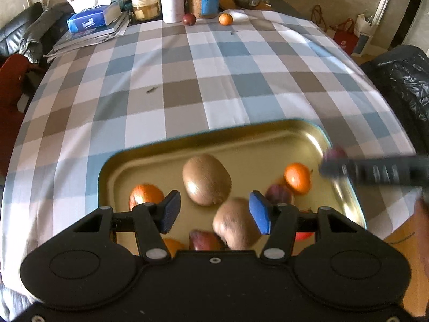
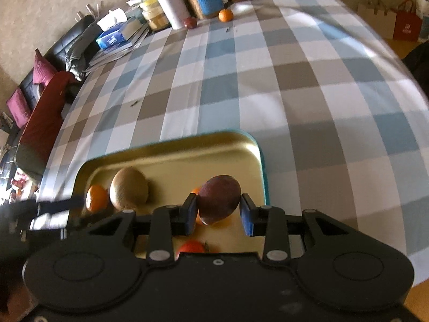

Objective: Organize fruits
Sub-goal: 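Open the right tool to release the plum into the tray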

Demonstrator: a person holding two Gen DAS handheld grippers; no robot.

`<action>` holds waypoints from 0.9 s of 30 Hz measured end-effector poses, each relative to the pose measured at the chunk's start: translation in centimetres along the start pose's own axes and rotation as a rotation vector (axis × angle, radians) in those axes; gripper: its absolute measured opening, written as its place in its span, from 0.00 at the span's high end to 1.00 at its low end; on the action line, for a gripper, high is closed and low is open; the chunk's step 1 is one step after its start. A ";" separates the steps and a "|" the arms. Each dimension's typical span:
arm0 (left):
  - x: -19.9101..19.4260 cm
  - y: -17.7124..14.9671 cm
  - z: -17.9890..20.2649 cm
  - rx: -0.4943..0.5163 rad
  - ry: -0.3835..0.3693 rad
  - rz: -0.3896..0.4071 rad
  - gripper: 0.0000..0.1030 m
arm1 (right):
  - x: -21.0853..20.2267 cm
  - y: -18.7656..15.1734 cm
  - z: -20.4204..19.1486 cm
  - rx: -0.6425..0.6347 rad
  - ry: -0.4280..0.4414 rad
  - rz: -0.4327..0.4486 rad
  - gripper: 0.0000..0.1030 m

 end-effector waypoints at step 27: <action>0.4 -3.6 -0.4 -0.134 0.054 -0.066 0.40 | -0.8 -0.4 -1.8 -0.064 0.008 0.022 0.64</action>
Point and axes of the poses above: each gripper's, at about its wrist camera, not at the fingertips, and x roughly the way its jaws point, z to its right, y to its top, the point moved 7 cm from there along x, roughly the way its jaws point, and after that the axes turned 12 degrees about x, right-handed, at the moved point
